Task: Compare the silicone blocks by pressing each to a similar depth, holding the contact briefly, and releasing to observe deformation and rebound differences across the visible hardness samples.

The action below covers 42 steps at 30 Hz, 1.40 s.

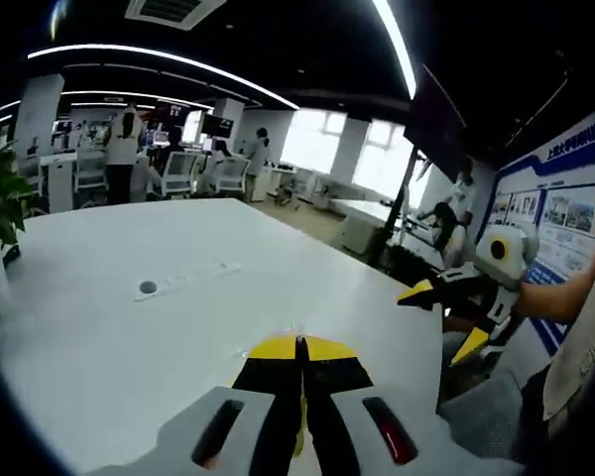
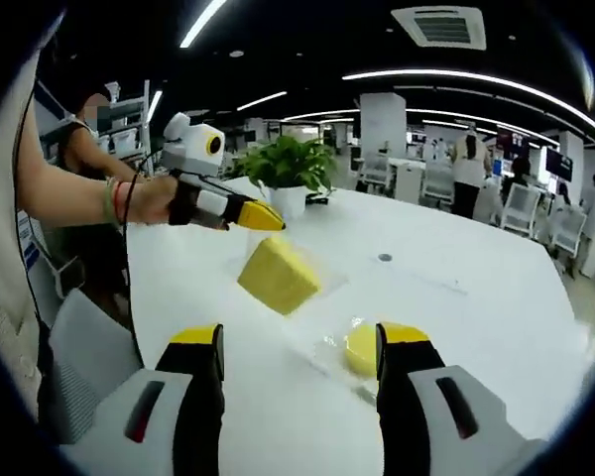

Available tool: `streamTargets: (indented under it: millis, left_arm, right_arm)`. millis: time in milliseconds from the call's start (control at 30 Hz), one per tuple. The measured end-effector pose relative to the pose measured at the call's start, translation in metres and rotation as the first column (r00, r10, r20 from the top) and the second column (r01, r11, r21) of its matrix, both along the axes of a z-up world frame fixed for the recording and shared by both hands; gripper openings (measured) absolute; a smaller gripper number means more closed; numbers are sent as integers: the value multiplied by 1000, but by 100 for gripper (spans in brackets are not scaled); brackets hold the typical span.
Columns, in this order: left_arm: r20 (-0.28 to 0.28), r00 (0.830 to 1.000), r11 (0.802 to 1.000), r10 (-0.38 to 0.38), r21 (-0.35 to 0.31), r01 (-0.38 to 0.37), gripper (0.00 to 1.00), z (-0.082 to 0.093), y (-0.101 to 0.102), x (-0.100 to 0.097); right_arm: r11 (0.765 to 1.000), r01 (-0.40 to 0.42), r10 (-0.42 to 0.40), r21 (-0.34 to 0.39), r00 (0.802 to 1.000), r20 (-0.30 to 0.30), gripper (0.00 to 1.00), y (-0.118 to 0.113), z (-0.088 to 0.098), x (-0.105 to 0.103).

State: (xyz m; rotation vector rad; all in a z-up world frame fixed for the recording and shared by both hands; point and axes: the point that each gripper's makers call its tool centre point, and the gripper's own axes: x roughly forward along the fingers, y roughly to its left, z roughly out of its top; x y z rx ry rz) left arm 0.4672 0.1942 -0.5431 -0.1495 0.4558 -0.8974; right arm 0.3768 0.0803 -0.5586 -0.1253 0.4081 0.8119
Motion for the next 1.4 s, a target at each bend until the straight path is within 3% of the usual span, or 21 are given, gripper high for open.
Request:
streamTargets:
  millis: [267, 500, 533, 567, 667, 800, 1133, 1400]
  left_arm:
    - [-47, 999, 1000, 8, 12, -7, 0, -30, 1, 7]
    - [-96, 995, 1000, 19, 2, -19, 0, -53, 8, 16]
    - [-107, 994, 1000, 24, -10, -25, 0, -55, 9, 18]
    - [-134, 991, 996, 26, -76, -37, 0, -51, 7, 19]
    - [-142, 988, 994, 59, -78, -71, 0, -55, 16, 33]
    - [-117, 988, 993, 98, -47, -104, 0, -59, 26, 52]
    - [-138, 977, 986, 166, -6, -168, 0, -84, 49, 86]
    - [-184, 962, 980, 200, 54, -194, 0, -121, 67, 95]
  right_arm:
    - [993, 114, -114, -20, 993, 9, 58, -18, -19, -17]
    - [979, 200, -200, 37, 980, -18, 57, -25, -24, -33]
    - [978, 205, -204, 31, 979, -20, 56, -26, -26, -36]
    - [977, 209, -209, 27, 978, -23, 56, -28, -26, -37]
    - [975, 223, -223, 3, 974, -29, 56, -35, -30, -41]
    - [971, 239, -239, -3, 971, -28, 56, -42, -29, -42]
    - [966, 255, -257, -52, 965, -42, 57, -52, -33, -43]
    - [946, 323, -323, 20, 946, -27, 60, -47, -36, -50]
